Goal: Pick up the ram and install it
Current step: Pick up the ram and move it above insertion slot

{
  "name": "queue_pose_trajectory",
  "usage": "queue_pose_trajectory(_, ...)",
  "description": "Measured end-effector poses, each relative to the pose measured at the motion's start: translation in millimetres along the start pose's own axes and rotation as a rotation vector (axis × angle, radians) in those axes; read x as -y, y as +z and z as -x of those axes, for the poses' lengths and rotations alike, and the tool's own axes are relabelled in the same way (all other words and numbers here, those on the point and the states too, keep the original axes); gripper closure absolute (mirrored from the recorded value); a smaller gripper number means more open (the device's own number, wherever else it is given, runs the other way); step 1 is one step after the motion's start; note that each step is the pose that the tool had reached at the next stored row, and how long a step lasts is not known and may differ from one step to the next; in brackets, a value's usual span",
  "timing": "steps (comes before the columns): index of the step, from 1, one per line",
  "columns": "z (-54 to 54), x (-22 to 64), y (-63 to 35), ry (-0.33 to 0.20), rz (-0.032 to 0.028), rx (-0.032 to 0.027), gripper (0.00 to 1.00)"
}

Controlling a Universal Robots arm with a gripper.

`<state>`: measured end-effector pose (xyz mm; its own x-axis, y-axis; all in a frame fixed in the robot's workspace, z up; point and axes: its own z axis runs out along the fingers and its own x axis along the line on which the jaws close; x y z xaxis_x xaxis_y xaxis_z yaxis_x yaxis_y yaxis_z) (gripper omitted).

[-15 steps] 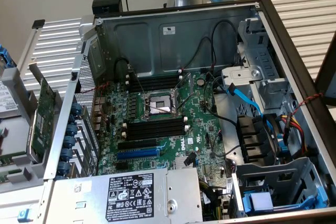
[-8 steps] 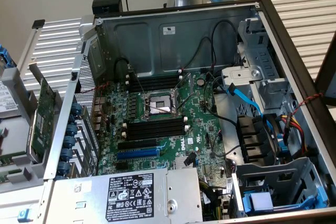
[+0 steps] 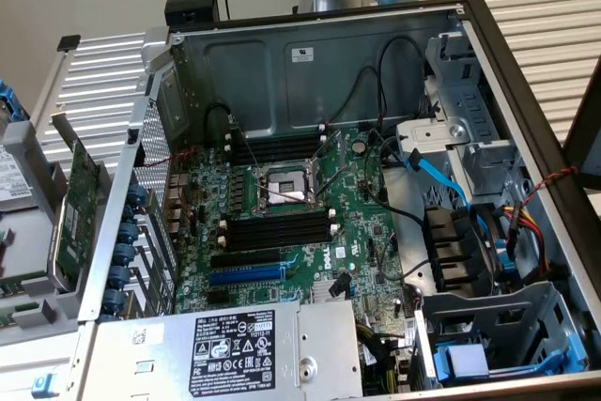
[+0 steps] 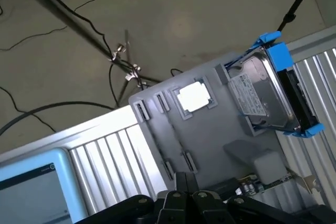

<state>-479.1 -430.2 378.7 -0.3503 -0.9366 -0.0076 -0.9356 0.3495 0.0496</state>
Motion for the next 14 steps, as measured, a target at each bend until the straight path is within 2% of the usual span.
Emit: queue_pose_trajectory(14,0.0,0.1,2.0,-0.255,0.0018,-0.0126,0.89)
